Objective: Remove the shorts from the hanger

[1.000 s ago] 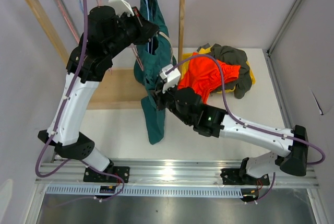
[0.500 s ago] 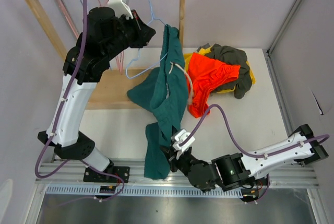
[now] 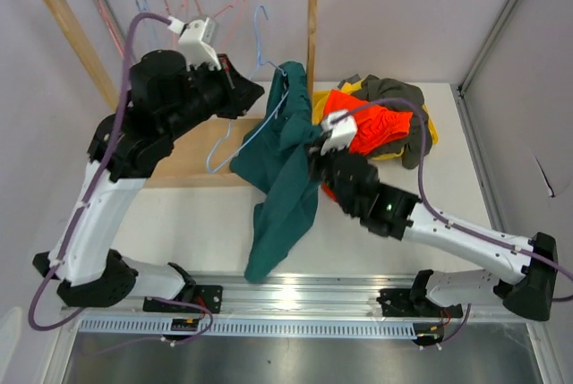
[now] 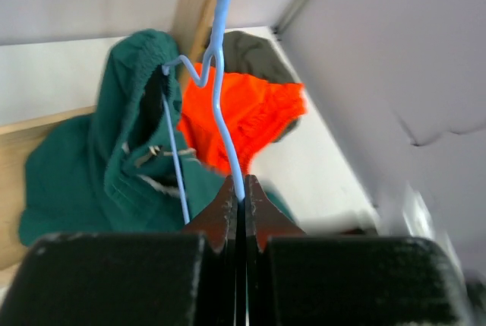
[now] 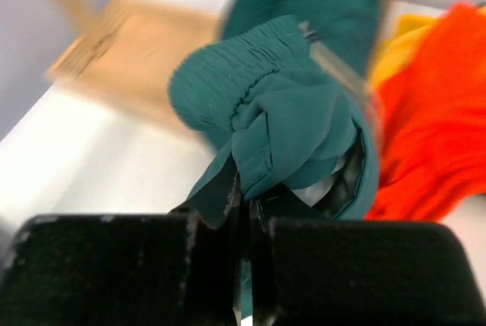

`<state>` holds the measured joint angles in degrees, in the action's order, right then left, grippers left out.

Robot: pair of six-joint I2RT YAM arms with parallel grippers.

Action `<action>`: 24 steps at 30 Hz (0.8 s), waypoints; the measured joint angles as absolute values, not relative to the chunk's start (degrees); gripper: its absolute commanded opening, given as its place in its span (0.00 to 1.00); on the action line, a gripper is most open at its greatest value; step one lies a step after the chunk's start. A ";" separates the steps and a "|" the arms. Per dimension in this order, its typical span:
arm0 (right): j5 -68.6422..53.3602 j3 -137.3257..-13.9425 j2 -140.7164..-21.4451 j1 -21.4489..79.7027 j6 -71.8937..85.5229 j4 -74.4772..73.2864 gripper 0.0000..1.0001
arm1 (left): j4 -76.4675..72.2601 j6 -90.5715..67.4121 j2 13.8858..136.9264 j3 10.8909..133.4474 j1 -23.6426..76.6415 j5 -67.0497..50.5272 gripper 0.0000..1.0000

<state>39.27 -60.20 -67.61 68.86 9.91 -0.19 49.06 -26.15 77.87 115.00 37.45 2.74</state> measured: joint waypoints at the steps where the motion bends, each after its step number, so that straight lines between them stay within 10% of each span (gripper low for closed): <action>1: 36.49 -61.28 -68.07 64.07 9.78 -0.10 0.00 | 49.32 -26.55 76.62 115.00 38.11 2.76 0.00; 24: 17.47 -65.76 -71.55 43.99 8.45 0.25 0.00 | 59.35 -36.25 52.56 72.25 41.78 -3.03 0.00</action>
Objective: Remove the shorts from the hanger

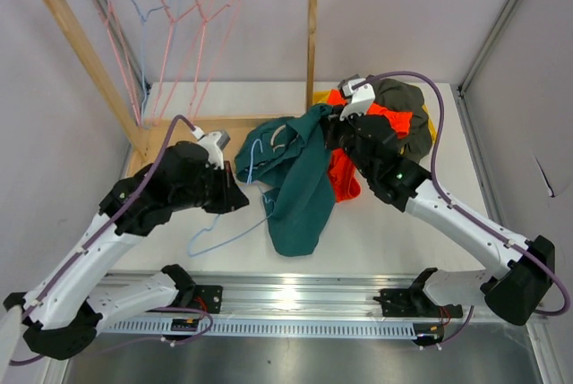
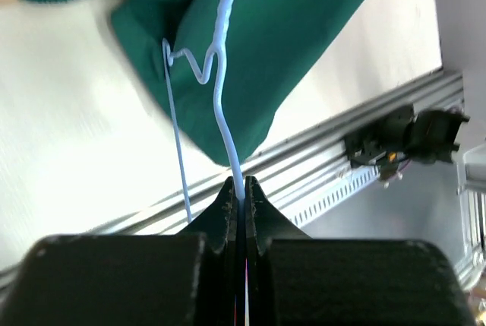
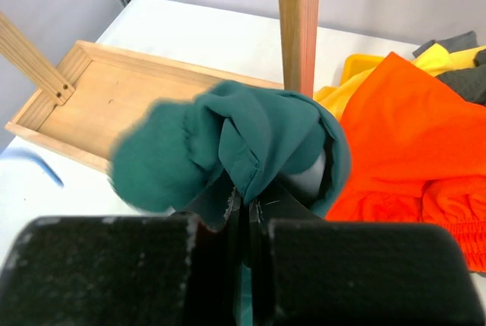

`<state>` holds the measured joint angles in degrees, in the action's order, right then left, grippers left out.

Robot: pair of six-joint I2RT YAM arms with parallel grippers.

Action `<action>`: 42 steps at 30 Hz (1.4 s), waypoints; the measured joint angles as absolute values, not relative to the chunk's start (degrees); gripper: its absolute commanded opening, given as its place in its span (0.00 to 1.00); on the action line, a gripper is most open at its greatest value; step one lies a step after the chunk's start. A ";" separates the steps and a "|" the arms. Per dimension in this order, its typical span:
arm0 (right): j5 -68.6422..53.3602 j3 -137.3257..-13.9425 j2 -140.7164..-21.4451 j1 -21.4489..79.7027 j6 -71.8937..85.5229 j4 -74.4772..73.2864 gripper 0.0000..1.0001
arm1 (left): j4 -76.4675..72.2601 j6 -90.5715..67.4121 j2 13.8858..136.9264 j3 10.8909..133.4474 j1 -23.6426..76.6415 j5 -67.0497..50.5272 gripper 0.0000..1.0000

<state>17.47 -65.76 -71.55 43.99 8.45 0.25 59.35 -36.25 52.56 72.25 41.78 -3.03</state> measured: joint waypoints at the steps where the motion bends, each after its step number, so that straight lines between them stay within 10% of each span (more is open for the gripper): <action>1: 17.45 -65.95 -71.55 43.86 8.45 0.25 0.00 | 60.07 -36.49 52.34 71.92 41.78 -3.60 0.00; 12: 17.43 -68.34 -63.00 43.94 7.53 -7.07 0.00 | 60.80 -36.53 45.50 83.70 41.89 1.65 0.00; 32: 12.49 -141.56 -99.83 19.49 -0.40 -19.77 0.00 | 58.67 -33.36 43.05 79.05 41.89 7.44 0.00; 42: 8.05 -127.70 -108.49 12.84 5.85 -5.63 0.00 | 57.36 -32.38 43.44 77.28 41.89 9.56 0.00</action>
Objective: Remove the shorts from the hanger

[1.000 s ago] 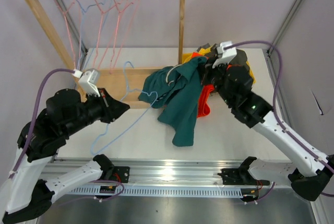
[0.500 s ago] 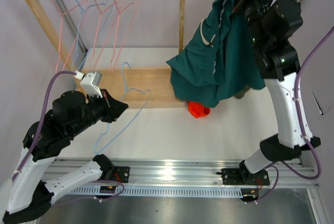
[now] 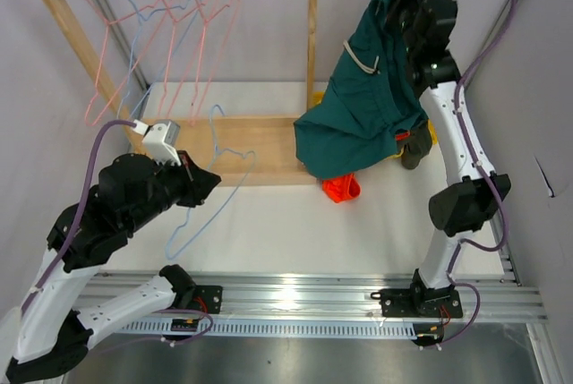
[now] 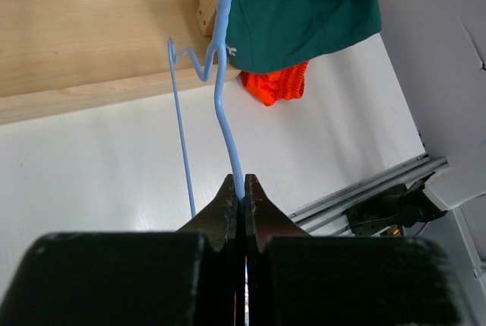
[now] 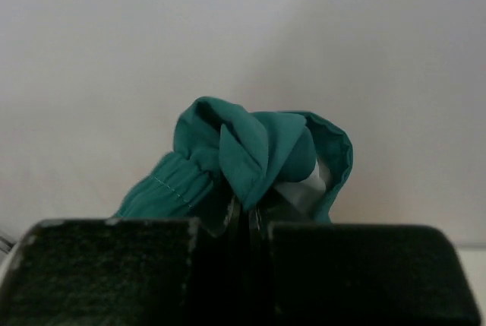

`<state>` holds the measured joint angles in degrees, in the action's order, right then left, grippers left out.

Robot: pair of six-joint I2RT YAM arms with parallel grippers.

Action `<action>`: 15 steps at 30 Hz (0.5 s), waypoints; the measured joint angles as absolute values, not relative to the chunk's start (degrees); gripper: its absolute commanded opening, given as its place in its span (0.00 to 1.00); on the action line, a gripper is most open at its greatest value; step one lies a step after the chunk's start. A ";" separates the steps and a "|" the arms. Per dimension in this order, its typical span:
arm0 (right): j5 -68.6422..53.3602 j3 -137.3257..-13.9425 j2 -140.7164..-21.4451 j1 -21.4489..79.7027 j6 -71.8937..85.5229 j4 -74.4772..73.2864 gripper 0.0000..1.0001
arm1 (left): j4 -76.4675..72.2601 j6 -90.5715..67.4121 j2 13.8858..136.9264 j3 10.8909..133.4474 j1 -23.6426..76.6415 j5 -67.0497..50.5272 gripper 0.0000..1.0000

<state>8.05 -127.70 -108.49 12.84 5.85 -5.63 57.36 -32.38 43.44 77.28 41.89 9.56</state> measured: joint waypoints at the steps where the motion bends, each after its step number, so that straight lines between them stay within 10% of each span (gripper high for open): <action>1: 7.49 -119.85 -106.41 12.56 7.07 -2.76 0.00 | 57.25 -32.01 43.99 77.43 41.89 9.96 0.00; 9: 8.23 -66.65 -94.59 14.11 16.99 15.40 0.06 | 55.46 -28.23 55.33 88.38 41.89 11.88 0.00; 10: 8.34 -63.46 -93.67 14.68 18.24 16.23 0.33 | 55.05 -27.73 57.08 90.17 41.89 12.01 0.00; 11: 8.38 -61.56 -92.73 15.09 19.64 16.34 0.98 | 54.65 -26.98 59.11 92.44 41.89 12.36 0.00; 15: 7.92 -60.42 -88.75 15.99 22.04 15.88 0.99 | 54.28 -24.69 65.28 100.31 41.80 13.61 0.00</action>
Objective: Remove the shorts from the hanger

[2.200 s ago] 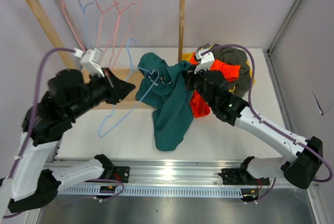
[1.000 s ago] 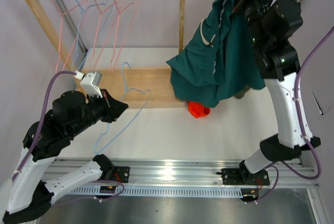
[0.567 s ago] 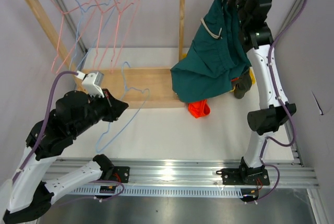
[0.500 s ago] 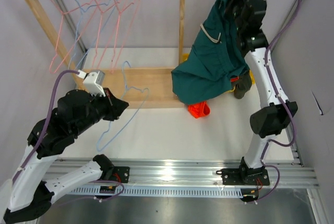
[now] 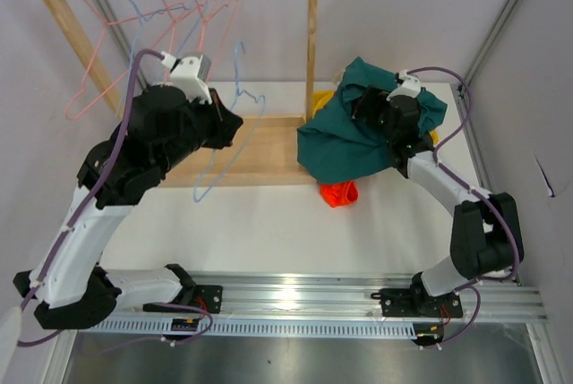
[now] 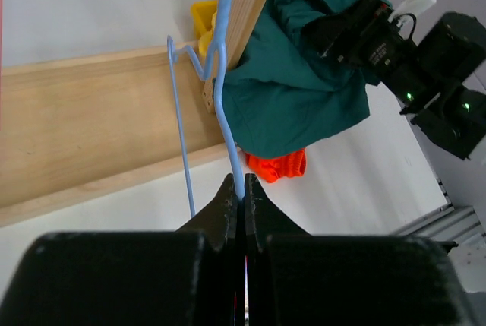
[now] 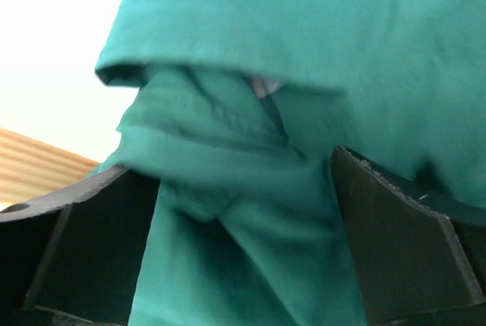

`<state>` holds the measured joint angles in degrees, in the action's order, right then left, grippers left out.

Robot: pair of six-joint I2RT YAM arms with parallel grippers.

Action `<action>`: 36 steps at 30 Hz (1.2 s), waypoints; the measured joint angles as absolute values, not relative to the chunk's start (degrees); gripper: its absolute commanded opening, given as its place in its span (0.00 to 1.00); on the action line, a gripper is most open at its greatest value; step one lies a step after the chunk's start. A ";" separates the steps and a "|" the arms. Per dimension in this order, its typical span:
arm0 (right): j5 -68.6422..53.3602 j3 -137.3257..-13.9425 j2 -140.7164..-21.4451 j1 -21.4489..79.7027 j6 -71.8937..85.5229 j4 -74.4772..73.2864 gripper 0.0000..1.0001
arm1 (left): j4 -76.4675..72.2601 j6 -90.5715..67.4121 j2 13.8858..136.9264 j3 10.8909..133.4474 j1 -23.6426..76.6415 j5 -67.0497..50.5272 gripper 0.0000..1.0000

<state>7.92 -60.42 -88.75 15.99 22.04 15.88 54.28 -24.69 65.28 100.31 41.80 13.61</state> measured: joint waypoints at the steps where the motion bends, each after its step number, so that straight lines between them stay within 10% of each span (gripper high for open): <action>1: 8.21 -59.88 -87.05 16.12 22.44 15.75 0.99 | 54.39 -24.10 67.00 103.04 41.58 13.72 0.00; 12: 17.96 -44.84 -60.42 29.78 22.09 7.68 0.99 | 53.76 -20.64 86.35 134.80 31.09 9.28 0.00; 27: 25.39 -33.98 -39.97 38.06 22.55 -2.61 0.99 | 44.86 -23.07 101.91 138.12 18.92 -6.22 0.00; 36: 27.14 -34.39 -38.85 40.62 22.48 -6.57 0.99 | 38.98 -24.16 92.12 119.13 18.85 -7.73 0.00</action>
